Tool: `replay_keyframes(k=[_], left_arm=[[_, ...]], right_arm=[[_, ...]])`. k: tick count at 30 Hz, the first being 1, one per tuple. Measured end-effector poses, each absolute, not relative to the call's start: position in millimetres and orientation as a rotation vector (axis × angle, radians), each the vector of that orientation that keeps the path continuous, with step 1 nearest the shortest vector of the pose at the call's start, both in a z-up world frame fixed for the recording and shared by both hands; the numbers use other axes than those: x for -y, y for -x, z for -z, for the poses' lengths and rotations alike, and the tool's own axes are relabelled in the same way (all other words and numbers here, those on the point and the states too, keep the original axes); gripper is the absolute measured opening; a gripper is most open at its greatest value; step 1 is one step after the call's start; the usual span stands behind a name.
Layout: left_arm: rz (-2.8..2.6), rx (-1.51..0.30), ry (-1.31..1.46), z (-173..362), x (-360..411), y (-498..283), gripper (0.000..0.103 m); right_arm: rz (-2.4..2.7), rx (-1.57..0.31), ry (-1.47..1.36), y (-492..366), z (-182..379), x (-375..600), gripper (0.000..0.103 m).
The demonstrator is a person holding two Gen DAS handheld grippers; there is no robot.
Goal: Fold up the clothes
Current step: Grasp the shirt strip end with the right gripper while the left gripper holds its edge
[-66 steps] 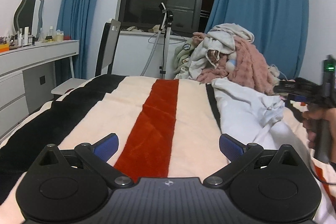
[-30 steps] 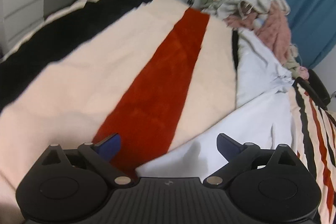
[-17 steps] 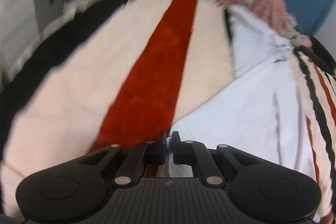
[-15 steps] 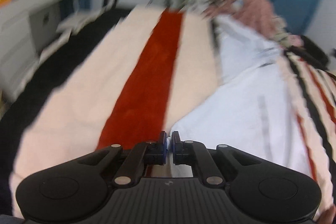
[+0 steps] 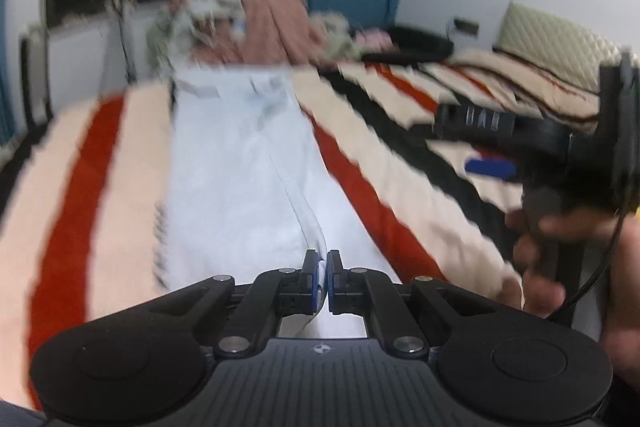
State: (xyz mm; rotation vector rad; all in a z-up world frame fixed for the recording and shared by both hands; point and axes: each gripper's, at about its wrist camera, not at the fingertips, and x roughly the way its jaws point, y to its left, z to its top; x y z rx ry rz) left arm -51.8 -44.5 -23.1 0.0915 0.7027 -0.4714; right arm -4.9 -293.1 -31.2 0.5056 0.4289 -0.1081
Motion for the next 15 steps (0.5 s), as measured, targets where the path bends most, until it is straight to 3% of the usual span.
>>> replay_keyframes(k=[2,5,7,9,11,15], left_arm=[[0.472,-0.768,-0.071,42.3,40.4,40.8,0.007],[0.475,-0.829,0.001,56.4,17.2,27.9,0.020],[0.460,-0.844,0.047,60.4,-2.4,18.2,0.044],[0.437,-0.834,0.103,56.2,-26.6,7.4,0.053],[0.403,-0.854,0.195,56.4,-50.5,-8.3,0.063],[0.321,-0.919,0.391,71.3,-91.8,-42.2,0.064]], right_arm=[[0.092,-0.462,-0.529,1.0,36.4,294.8,0.085],[0.048,-0.522,-0.603,-5.6,47.1,299.1,0.085],[0.018,-0.573,-0.650,-10.7,55.7,300.2,0.085],[-0.001,-0.626,-0.689,-15.4,64.6,299.2,0.084],[-0.014,-0.684,-0.724,-21.0,74.7,298.8,0.077],[-0.023,-0.788,-0.813,-29.3,95.1,300.7,0.063]])
